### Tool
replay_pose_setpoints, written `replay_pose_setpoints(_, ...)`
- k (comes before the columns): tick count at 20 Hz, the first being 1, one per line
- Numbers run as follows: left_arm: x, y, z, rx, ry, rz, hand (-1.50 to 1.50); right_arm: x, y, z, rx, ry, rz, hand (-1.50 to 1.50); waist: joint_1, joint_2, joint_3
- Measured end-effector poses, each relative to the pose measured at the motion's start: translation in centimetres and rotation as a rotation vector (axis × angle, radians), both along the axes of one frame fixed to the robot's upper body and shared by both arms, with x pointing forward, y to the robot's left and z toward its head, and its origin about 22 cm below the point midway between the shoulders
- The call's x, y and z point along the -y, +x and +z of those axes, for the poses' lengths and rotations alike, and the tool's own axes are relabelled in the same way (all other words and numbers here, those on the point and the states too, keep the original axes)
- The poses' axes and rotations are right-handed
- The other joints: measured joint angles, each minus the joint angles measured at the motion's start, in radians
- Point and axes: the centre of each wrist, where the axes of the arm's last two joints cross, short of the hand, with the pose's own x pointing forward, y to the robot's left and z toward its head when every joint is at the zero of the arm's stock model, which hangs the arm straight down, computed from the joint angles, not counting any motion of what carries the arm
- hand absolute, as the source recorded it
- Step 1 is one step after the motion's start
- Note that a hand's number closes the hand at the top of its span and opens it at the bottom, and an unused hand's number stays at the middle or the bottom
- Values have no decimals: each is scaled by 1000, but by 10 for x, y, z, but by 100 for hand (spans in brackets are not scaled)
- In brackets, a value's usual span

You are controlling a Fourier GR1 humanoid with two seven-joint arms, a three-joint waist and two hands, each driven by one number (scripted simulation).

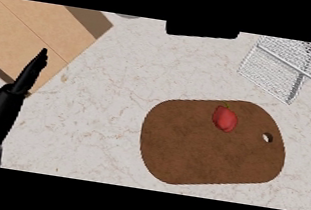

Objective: Pick the tomato from the cutting board and place it in the tiered basket

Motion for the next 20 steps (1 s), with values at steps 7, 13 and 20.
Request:
replay_pose_setpoints(7,8,1,-3,-3,-1,-35,0,117,-40,73,235,233,-68,150,39,-2,-4)
replay_pose_setpoints(13,18,11,-1,-5,-1,-78,0,169,-67,121,354,232,12,150,84,1,-6)
replay_pose_setpoints(20,23,19,1,4,1,-107,0,161,-41,174,435,277,81,150,113,3,-8)
